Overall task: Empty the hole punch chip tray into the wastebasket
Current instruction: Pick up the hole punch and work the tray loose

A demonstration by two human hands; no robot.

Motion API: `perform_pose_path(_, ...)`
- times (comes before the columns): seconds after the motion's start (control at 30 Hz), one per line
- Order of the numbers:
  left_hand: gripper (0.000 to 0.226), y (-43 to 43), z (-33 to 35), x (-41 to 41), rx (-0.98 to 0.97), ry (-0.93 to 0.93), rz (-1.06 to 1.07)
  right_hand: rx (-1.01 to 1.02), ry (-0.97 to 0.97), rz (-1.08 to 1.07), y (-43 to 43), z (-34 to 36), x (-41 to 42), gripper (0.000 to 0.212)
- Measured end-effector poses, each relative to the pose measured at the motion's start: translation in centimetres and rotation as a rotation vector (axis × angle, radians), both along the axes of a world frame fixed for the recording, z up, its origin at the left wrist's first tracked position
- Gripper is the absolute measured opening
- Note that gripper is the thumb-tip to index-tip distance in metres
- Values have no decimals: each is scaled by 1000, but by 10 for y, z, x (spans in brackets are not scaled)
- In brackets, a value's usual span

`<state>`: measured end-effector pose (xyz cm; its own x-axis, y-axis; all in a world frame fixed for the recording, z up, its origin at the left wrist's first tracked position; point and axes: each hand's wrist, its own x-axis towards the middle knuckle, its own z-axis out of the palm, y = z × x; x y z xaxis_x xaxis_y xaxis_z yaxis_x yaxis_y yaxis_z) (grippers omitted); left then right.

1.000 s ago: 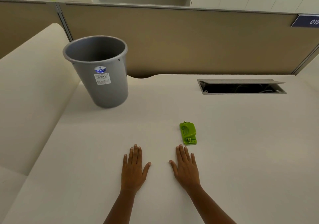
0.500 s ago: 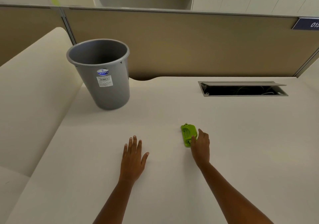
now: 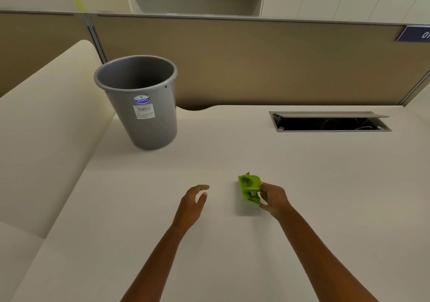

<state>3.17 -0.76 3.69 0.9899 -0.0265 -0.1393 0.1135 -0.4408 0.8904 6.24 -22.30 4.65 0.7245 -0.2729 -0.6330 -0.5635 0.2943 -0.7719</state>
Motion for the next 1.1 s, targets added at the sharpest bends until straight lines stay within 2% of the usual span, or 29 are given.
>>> perform_pose_path(0.2,35,-19,18,1,-263,153,-32,500,72,57,16,15,-20,16)
perform_pose_path(0.3,37,-21,19,-1,-409,171,-67,655,127,125,22,25,-30,16)
perform_pose_path(0.37,29,-18,19,-2,-504,178,-88,739,156,119,24,29,-34,19)
perform_pose_path(0.43,19,-14,19,-3,-521,175,-89,770,164,117,24,31,-35,24)
perform_pose_path(0.57,15,-13,19,-4,-497,165,-10,749,154,132,26,39,-36,25)
perform_pose_path(0.73,12,-15,21,-4,-630,193,175,713,115,202,25,42,-38,23)
perform_pose_path(0.9,10,-18,21,-4,-643,257,188,477,69,268,25,38,-41,19)
perform_pose_path(1.0,11,-20,21,-6,-710,311,195,280,-29,335,27,40,-41,12)
perform_pose_path(1.1,20,-24,21,-10,-857,402,214,-41,-163,422,33,47,-39,29)
